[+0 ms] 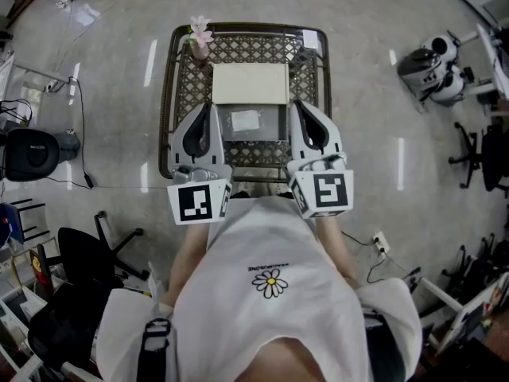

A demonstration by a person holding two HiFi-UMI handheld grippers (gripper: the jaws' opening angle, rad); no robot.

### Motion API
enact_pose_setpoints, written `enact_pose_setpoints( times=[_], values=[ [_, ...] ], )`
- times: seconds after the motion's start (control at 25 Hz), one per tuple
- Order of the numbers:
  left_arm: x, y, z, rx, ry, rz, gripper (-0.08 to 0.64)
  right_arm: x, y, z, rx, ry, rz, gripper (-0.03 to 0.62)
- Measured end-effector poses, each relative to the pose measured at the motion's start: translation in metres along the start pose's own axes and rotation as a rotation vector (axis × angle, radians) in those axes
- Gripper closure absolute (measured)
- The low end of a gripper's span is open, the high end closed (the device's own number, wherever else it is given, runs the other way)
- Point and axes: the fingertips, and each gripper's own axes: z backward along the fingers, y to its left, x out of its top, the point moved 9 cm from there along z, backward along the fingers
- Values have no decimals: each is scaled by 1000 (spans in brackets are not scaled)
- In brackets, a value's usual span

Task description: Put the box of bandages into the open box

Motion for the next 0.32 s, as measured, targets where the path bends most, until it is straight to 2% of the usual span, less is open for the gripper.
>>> enact_pose_setpoints(
  times=[0.32],
  values=[
    [0,3,6,5,-16,2,538,-3,3,-1,-2,13,-10,562]
  ],
)
